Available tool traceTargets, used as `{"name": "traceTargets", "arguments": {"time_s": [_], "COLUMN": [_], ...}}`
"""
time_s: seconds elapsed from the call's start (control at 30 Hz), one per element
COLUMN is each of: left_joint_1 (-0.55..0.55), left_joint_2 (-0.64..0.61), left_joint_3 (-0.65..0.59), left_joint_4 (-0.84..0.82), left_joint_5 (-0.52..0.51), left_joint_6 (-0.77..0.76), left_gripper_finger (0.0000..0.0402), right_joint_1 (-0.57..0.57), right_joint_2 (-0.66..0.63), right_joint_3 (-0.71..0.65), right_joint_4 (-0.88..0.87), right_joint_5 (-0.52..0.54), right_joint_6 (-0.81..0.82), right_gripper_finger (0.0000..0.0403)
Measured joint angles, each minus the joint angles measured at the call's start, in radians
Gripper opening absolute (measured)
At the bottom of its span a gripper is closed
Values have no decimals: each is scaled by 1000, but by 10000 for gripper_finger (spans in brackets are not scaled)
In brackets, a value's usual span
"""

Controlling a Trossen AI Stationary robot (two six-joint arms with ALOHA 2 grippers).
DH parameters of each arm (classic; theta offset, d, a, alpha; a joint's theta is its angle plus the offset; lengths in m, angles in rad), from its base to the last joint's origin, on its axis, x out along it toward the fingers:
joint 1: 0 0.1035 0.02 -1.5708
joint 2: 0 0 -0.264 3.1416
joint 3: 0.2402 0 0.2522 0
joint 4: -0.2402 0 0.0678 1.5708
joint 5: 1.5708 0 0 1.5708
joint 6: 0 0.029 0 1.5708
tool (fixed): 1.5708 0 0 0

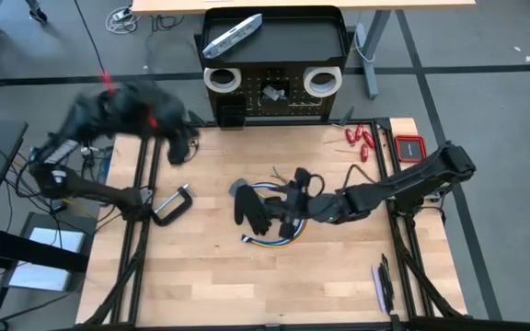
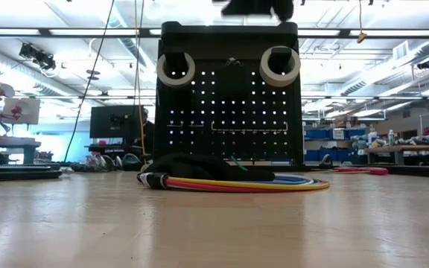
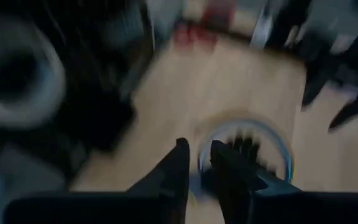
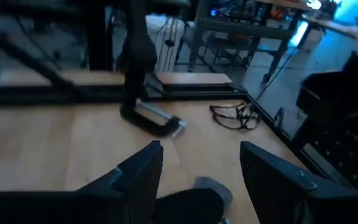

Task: Hang tools onto peg board
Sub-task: Put the black clamp on the peg board

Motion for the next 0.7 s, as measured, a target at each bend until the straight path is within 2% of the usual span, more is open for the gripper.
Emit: {"name": "traceTargets", "arguments": {"time_s": [0.13,0.23,0.33,0.43,0.53,0.7], "left_joint_1": [-110,-176,-216,-228,-229,-229], "left_joint_2": [-136,-205,-256,-271,-255,-223], "left_joint_3": [-358,-617,-821,-985,-1115,-1273], "left_joint_4": [8,41,93,111,126,333], "left_joint_5": [-97,-122,-141,-136,-79,0], "left_joint_6": [-220,-400,-528,-622,-681,-678], "left_gripper_finger": [48,39,38,39,44,64], "right_joint_1": [13,25,25,16,9,-9], "right_joint_2": [80,138,188,214,220,218], "right_joint_3": [-23,-22,-22,-22,-22,-22], "right_joint_4": [22,54,114,157,154,164], "right_joint_5": [-9,-12,-13,-16,-24,-24], "right_joint_6": [-32,-34,-38,-47,-76,-79], "right_gripper_finger": [224,226,227,227,227,227]}}
